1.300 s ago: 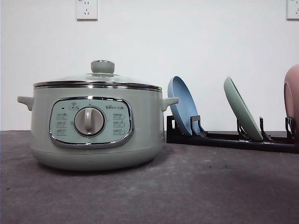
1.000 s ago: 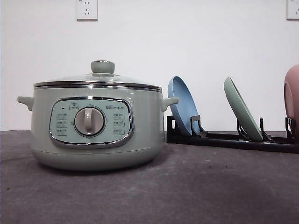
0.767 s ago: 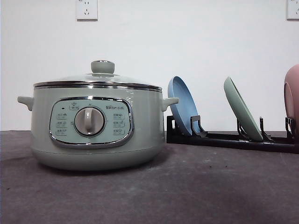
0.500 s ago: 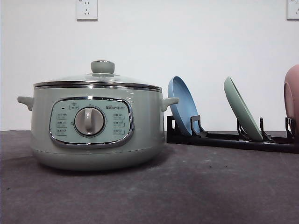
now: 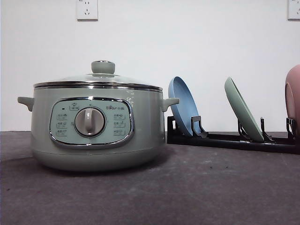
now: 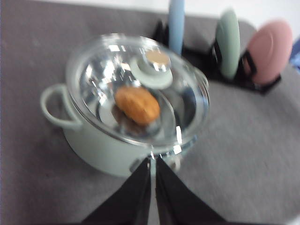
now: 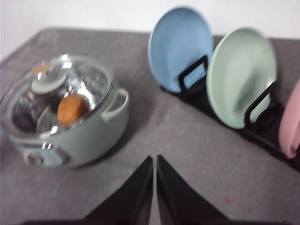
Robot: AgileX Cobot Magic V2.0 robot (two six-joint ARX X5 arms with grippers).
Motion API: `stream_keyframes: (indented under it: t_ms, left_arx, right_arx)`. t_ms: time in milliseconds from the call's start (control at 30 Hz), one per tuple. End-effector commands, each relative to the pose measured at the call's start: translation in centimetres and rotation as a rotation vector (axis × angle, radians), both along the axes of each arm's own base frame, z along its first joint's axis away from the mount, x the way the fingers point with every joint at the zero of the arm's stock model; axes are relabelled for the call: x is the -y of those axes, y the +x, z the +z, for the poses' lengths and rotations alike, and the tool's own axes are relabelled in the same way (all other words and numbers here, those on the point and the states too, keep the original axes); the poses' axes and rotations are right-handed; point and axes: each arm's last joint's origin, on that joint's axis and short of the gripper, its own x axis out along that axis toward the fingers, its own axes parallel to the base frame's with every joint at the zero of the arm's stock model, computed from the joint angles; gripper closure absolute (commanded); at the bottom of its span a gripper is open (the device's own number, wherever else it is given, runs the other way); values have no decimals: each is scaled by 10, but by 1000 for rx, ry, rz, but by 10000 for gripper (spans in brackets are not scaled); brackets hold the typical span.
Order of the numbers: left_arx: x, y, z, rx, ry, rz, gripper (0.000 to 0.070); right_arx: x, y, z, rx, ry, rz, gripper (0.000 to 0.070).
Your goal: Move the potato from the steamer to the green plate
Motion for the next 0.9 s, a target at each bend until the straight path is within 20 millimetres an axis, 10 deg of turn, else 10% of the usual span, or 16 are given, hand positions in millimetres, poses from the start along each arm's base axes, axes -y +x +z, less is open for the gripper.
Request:
stream_keyframes:
  t_ms: [0, 367, 567, 867]
  left_arx:
    - [2, 0, 7, 35, 43, -55, 690]
    - [8, 4, 8, 32, 45, -108, 627]
    - [8, 4, 8, 32, 45, -107, 144]
    - [8, 4, 8, 32, 45, -107, 103]
  right_arx:
    - [-2, 1, 5, 5, -39, 42, 700]
    - [-10, 8, -1, -117, -83, 131, 686]
    - [-10, 8, -1, -121, -78, 124, 160]
    - [-10, 8, -1, -128, -70, 114, 127]
